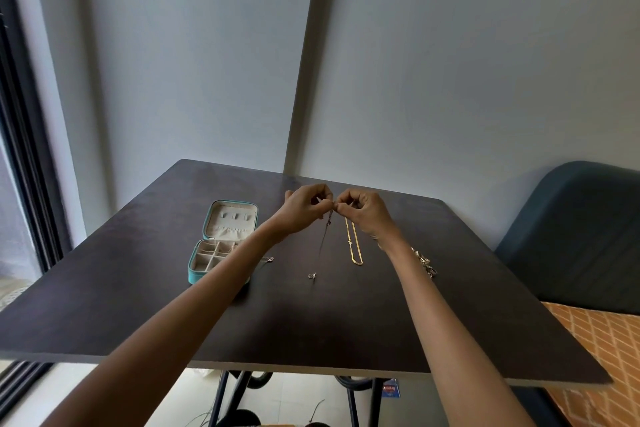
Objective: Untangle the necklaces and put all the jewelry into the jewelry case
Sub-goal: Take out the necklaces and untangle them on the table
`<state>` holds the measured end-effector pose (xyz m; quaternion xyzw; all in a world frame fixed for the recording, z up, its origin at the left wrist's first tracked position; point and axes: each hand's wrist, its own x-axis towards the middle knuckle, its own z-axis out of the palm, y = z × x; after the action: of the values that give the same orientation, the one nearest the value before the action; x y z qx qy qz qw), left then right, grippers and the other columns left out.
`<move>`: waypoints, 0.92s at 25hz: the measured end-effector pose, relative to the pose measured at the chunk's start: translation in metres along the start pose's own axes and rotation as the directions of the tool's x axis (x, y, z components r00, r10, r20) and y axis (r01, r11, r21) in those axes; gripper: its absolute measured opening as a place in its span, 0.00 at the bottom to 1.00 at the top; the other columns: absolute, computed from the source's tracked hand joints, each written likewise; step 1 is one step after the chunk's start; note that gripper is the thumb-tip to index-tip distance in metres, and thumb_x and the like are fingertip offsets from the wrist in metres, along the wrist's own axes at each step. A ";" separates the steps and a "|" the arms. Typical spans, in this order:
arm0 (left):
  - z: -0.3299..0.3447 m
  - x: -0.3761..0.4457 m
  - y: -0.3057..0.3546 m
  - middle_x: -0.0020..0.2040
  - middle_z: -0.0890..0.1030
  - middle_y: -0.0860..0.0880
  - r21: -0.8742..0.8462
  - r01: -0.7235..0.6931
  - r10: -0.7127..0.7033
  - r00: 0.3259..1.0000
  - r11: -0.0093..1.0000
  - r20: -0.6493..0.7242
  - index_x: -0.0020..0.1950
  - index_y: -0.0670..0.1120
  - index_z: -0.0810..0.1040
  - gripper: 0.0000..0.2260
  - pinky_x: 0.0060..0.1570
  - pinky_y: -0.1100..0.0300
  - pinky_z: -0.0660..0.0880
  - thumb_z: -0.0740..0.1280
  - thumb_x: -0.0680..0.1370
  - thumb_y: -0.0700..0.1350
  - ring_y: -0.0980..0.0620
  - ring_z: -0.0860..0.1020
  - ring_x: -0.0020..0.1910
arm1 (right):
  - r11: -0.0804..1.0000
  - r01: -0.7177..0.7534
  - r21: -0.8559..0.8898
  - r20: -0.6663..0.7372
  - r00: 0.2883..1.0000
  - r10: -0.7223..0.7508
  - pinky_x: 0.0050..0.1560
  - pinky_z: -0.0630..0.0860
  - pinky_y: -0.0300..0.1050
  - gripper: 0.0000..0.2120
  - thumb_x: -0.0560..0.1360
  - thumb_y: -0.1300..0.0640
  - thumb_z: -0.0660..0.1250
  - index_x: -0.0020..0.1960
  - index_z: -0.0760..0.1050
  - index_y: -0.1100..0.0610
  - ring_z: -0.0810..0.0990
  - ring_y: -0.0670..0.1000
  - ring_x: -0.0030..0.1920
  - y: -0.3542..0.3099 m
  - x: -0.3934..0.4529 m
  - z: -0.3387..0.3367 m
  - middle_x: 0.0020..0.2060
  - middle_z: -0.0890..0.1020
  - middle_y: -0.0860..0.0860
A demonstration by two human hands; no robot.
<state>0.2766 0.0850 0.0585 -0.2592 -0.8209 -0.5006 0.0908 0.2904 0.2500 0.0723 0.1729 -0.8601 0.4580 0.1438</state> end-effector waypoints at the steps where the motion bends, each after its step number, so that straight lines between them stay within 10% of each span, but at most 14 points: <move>1: 0.003 -0.001 -0.004 0.33 0.75 0.55 -0.095 -0.001 0.000 1.000 0.995 -0.019 0.38 0.50 0.73 0.06 0.56 0.52 0.61 0.61 0.76 0.45 0.58 0.74 0.34 | 1.000 0.000 0.010 -0.005 1.000 0.000 0.38 0.70 0.40 0.06 0.73 0.60 0.70 0.38 0.79 0.53 0.72 0.45 0.33 0.000 0.000 0.000 0.31 0.78 0.45; 6: 0.018 -0.009 0.001 0.35 0.76 0.49 -0.409 0.000 -0.066 0.987 0.913 -0.147 0.38 0.44 0.73 0.08 0.38 0.66 0.72 0.64 0.76 0.35 0.59 0.74 0.34 | 0.997 -0.034 -0.069 -0.041 0.999 0.031 0.33 0.67 0.34 0.04 0.71 0.60 0.72 0.38 0.79 0.55 0.70 0.40 0.29 0.005 -0.002 0.009 0.29 0.76 0.45; 13: 0.012 -0.006 -0.018 0.42 0.83 0.53 -0.390 0.062 -0.123 0.984 0.919 -0.131 0.47 0.45 0.80 0.03 0.37 0.68 0.72 0.67 0.77 0.41 0.60 0.80 0.42 | 0.980 -0.057 0.193 -0.102 0.992 0.078 0.37 0.68 0.34 0.10 0.74 0.64 0.68 0.36 0.78 0.52 0.72 0.44 0.34 0.016 -0.010 0.008 0.32 0.77 0.47; 23: 0.031 -0.016 -0.023 0.38 0.85 0.51 -0.386 0.129 -0.214 0.959 0.913 -0.184 0.39 0.53 0.85 0.03 0.38 0.62 0.71 0.73 0.71 0.50 0.52 0.82 0.43 | 0.999 0.003 -0.048 -0.156 0.988 -0.010 0.31 0.66 0.32 0.04 0.70 0.59 0.73 0.38 0.82 0.53 0.72 0.40 0.29 0.014 -0.007 0.010 0.29 0.79 0.41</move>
<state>0.2819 0.0982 0.0191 -0.1405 -0.7159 -0.6783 0.0870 0.2895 0.2502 0.0541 0.1358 -0.8563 0.4488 0.2164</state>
